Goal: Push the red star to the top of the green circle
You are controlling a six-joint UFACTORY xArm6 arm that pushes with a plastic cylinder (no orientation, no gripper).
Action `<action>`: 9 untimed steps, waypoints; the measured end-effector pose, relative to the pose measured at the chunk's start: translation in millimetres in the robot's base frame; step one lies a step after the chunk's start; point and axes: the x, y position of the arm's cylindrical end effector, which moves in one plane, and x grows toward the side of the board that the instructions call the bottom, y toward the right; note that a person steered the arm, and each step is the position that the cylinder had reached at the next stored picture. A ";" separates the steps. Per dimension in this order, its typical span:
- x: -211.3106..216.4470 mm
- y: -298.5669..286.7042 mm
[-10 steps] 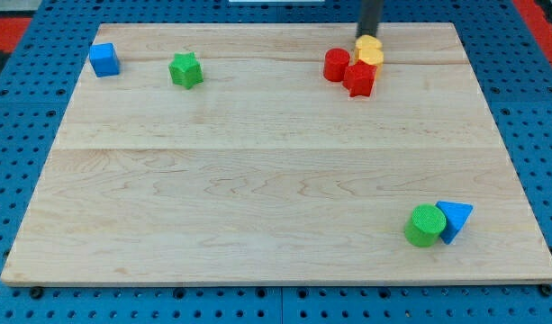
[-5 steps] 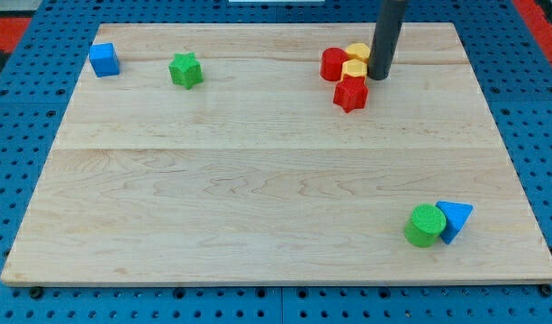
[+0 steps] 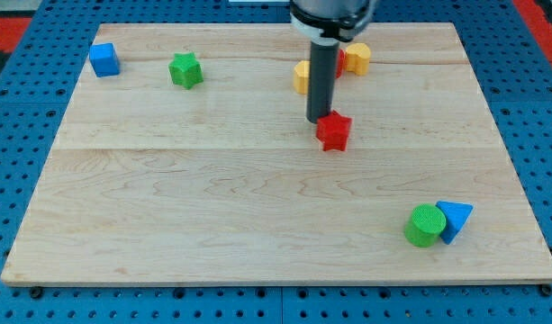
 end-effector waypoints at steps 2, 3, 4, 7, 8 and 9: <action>27.5 0.5; 48.4 17.6; 53.4 32.2; 73.4 80.9; 70.0 94.7; 57.6 100.2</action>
